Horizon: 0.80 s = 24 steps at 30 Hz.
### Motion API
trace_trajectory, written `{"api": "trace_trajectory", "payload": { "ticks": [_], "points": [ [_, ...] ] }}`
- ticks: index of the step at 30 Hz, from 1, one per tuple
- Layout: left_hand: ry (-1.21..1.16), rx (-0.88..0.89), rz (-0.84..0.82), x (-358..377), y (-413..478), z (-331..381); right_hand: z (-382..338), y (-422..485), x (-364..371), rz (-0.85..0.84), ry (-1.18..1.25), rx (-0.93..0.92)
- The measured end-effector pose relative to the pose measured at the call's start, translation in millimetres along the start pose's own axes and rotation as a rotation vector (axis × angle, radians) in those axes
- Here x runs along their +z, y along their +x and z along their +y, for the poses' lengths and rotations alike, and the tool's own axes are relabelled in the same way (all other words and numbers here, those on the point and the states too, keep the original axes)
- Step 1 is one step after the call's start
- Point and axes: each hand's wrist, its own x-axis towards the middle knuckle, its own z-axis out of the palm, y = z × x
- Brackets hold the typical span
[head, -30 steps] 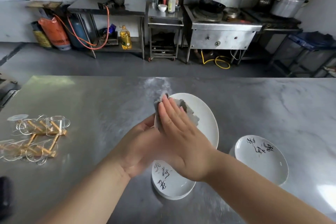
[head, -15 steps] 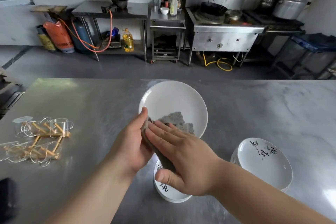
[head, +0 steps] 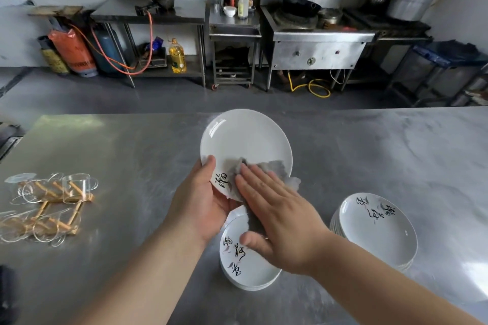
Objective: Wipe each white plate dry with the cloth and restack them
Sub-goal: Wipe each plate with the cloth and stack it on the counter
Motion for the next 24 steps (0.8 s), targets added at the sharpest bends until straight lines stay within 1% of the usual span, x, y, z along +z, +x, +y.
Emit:
{"api": "trace_trajectory", "payload": {
  "ticks": [2,5,7,9,10,12,13,15,18,20,24],
  "points": [
    [0.061,0.055,-0.006,-5,-2,0,18,-5,-5,-0.026,-0.074,0.105],
    [0.13,0.083,-0.003,-6,-3,-10,33,-4,-7,-0.062,0.0,0.285],
    [0.129,0.094,0.009,-5,-2,-12,21,-5,-3,-0.033,0.089,0.281],
    [0.113,0.116,0.012,-3,1,-10,4,-13,9,-0.002,0.128,0.176],
    [0.119,0.127,0.014,-3,1,-9,-1,-18,15,0.0,0.128,0.129],
    [0.15,0.142,0.023,-7,-1,-9,5,-23,18,-0.022,0.076,0.105],
    [0.17,0.143,0.026,-8,-3,-10,15,-20,14,-0.03,0.043,0.127],
    [0.25,0.149,0.037,-11,-8,-13,35,-13,6,-0.067,0.026,0.231],
    [0.387,0.127,-0.021,-7,-17,-23,51,1,-4,-0.089,0.067,0.339],
    [0.467,0.084,-0.071,-2,-22,-30,43,12,-8,-0.037,0.053,0.301],
    [0.57,0.031,-0.144,2,-30,-33,25,18,-12,0.087,0.071,0.05]
  ]
}}
